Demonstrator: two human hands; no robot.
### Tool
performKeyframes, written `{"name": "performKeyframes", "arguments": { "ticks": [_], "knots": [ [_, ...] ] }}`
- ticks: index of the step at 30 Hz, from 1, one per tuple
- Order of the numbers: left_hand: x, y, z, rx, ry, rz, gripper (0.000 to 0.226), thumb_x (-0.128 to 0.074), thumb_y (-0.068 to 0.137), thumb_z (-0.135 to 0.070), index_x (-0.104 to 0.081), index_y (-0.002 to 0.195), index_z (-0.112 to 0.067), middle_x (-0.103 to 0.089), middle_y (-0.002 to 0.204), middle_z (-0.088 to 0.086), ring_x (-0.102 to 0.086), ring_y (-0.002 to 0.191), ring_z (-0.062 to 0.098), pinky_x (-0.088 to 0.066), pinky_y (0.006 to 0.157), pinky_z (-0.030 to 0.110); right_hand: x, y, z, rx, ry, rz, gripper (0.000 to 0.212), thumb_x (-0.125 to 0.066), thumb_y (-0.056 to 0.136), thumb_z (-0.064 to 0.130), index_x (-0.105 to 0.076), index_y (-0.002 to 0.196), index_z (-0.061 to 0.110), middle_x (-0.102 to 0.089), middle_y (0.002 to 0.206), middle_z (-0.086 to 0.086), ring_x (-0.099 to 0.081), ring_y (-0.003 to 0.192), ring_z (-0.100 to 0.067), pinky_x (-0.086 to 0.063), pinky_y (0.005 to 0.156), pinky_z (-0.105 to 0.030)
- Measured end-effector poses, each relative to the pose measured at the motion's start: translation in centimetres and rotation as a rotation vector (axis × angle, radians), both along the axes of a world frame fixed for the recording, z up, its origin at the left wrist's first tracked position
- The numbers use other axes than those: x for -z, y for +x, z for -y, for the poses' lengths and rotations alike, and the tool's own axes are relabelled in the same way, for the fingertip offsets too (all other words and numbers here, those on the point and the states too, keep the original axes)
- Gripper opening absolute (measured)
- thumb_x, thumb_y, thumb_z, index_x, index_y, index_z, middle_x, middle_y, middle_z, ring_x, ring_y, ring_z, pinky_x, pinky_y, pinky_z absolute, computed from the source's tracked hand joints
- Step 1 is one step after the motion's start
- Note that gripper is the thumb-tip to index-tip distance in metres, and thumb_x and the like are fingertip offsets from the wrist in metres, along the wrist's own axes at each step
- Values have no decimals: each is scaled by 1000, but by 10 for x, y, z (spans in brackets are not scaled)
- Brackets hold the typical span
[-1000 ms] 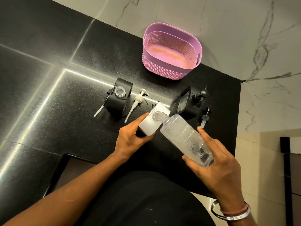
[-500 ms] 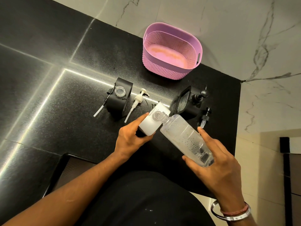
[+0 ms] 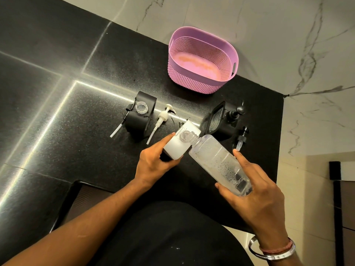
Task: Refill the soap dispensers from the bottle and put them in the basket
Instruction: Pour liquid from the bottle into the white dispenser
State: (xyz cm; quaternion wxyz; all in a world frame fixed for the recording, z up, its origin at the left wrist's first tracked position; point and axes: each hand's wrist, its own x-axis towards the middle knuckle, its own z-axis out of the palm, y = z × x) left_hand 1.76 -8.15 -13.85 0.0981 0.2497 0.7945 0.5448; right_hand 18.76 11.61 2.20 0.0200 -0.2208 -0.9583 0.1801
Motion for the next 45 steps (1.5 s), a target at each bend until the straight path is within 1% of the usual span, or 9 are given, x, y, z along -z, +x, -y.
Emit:
{"name": "performKeyframes", "arguments": {
  "ticks": [8, 13, 17, 21, 27, 33, 38, 45],
  "knots": [
    [0, 0, 0, 2, -3, 6, 76, -88, 84, -34, -58, 150, -11, -68, 143, 1, -65, 129, 10, -59, 104, 39, 0, 0, 0, 2, -4, -5, 98, -84, 71, 55, -46, 157, 25, -68, 122, -3, -60, 100, -7, -43, 71, -2],
    [0, 0, 0, -12, 6, 11, 76, -93, 82, -26, -59, 149, -12, -69, 140, -1, -66, 127, 8, -58, 104, 37, -1, 0, 1, 7, -1, 8, 100, -88, 70, 54, -46, 157, 27, -67, 121, -1, -58, 100, -5, -41, 70, 0],
    [0, 1, -1, -14, 11, 7, 76, -93, 82, -24, -60, 148, -10, -69, 141, 0, -66, 128, 7, -57, 105, 36, -2, 0, 1, 7, 1, 11, 100, -87, 70, 54, -46, 157, 27, -67, 120, -1, -59, 99, -5, -42, 67, 1],
    [-1, 1, -1, -15, 2, 1, 76, -93, 82, -25, -60, 148, -10, -69, 142, 0, -65, 129, 7, -57, 106, 34, -2, 0, 1, 3, 0, 4, 99, -86, 71, 54, -46, 157, 26, -67, 120, -1, -60, 100, -6, -43, 68, -2],
    [-1, 0, 0, -7, 1, 3, 76, -92, 83, -28, -59, 149, -11, -68, 142, -1, -65, 129, 7, -58, 105, 37, -1, 0, 0, 5, 1, 7, 99, -85, 71, 56, -45, 157, 27, -67, 121, -2, -60, 101, -6, -45, 67, -4],
    [-1, 0, 0, -6, 0, 1, 75, -92, 83, -28, -59, 149, -11, -68, 142, -1, -64, 129, 6, -58, 105, 36, -1, 0, 0, 6, 7, 13, 100, -86, 71, 54, -45, 157, 27, -67, 121, 0, -59, 100, -5, -43, 67, -2],
    [0, 1, 0, -5, -1, 3, 75, -92, 83, -29, -59, 149, -12, -69, 141, -1, -65, 128, 7, -58, 104, 37, -2, -1, 0, -1, 11, 5, 98, -83, 72, 56, -46, 157, 25, -67, 120, -2, -59, 99, -6, -43, 68, -2],
    [-2, 1, -1, -19, -7, 13, 75, -92, 82, -29, -60, 148, -13, -69, 141, -2, -66, 127, 7, -58, 104, 36, -3, 0, 1, 2, 13, 12, 99, -88, 71, 52, -46, 157, 26, -68, 119, -1, -61, 99, -6, -43, 66, -2]
  ]
}}
